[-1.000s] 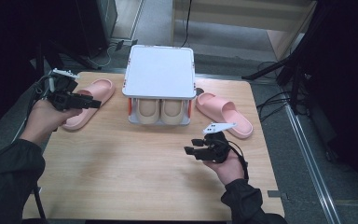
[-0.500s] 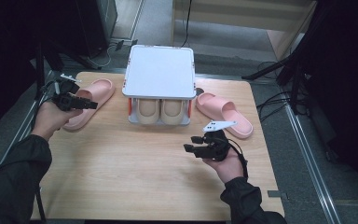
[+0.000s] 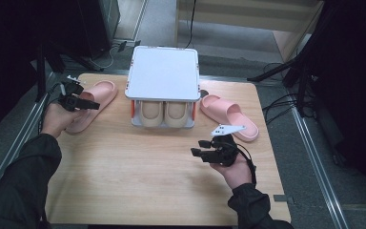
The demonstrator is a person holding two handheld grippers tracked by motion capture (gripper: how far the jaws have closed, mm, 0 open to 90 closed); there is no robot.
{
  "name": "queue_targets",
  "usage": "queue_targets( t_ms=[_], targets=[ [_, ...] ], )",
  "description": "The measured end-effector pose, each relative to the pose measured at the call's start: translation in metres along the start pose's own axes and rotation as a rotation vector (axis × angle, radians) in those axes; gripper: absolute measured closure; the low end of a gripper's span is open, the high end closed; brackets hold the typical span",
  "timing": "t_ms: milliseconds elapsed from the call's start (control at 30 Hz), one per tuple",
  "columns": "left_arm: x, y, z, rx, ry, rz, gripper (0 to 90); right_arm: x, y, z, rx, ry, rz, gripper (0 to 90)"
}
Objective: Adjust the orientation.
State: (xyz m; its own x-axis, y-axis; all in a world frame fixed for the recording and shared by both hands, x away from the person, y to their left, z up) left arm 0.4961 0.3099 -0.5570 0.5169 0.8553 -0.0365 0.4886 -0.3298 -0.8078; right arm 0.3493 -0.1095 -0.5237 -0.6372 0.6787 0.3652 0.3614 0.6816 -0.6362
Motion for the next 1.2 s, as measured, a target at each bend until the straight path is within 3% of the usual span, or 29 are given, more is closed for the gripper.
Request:
queue_targets(
  t_ms=[100,267,400,500,600,733,833,967,1200],
  targets=[
    [0.001,0.006,-0.003,-0.019,-0.004,0.001,55.2,-0.002,-0.002,0.003,-0.002,0.007,0.009,52.2],
    [0.002,0.015,-0.005,-0.007,0.01,-0.016,58.6,-0.006,-0.007,0.008,-0.004,0.02,0.026,52.2],
    [0.005,0.019,-0.004,0.005,0.013,-0.038,72.7,-0.009,-0.012,0.011,-0.009,0.035,0.042,52.0],
    [0.009,0.017,-0.004,-0.017,0.011,-0.042,79.8,-0.011,-0.015,0.014,-0.011,0.052,0.045,52.0],
    [0.009,0.014,-0.005,-0.016,0.058,-0.068,83.6,-0.013,-0.016,0.015,-0.01,0.06,0.049,52.0],
    [0.009,0.008,-0.01,-0.035,0.053,-0.07,85.0,-0.015,-0.017,0.015,-0.012,0.066,0.052,51.6],
    [0.009,0.002,-0.011,-0.016,0.071,-0.075,85.2,-0.016,-0.016,0.015,-0.014,0.068,0.054,51.3],
    [0.005,-0.012,-0.017,-0.045,0.072,-0.059,85.3,-0.016,-0.015,0.014,-0.013,0.075,0.052,51.1],
    [-0.012,-0.046,-0.022,-0.062,0.101,-0.047,85.2,-0.015,-0.01,0.01,-0.007,0.069,0.044,50.9]
  ],
)
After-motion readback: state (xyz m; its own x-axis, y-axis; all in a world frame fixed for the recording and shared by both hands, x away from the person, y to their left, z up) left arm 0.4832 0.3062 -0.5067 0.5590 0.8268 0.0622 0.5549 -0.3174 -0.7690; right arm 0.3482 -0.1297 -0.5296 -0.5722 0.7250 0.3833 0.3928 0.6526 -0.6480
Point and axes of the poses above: each handheld gripper's, and its own axes: y roughly forward along the jaws, z roughly out of its underside, x roughly to its left, the point moved 9 cm from there along y, roughly forward along the jaws, and after that the axes turned 12 degrees about y, right-handed, at the moved point
